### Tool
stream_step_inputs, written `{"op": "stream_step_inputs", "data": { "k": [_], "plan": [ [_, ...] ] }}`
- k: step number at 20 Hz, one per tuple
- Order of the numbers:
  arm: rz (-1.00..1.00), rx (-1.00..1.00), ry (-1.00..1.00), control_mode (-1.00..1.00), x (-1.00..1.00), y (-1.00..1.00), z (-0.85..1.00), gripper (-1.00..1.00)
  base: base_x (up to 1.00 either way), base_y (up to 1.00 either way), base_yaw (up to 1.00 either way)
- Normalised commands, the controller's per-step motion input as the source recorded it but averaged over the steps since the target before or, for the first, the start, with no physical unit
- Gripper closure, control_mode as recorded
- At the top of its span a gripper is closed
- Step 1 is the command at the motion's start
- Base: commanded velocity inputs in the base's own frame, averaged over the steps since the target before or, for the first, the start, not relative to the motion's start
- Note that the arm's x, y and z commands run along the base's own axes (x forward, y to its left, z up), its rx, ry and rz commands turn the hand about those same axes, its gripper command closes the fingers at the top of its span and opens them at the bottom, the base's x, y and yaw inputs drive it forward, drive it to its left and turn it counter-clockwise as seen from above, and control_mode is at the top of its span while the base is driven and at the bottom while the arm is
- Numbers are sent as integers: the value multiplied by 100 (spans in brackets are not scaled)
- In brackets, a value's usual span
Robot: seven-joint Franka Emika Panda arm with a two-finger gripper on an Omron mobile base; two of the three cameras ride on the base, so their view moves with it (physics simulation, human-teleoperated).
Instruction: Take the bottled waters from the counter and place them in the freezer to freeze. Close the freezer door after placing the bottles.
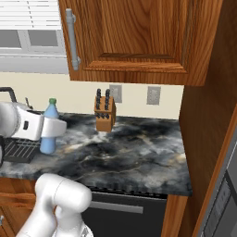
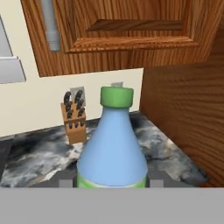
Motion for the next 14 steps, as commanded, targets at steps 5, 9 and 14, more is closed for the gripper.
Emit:
{"op": "stream_step_inputs", "data": {
  "k": [5, 9, 14],
  "plan": [
    [13, 0, -24, -100, -31, 2, -11, 100, 0, 0, 0],
    [24, 0, -29, -100, -47, 6, 0, 100, 0, 0, 0],
    [22, -1, -23, -100, -40, 23, 0, 100, 0, 0, 0]
  ]
}}
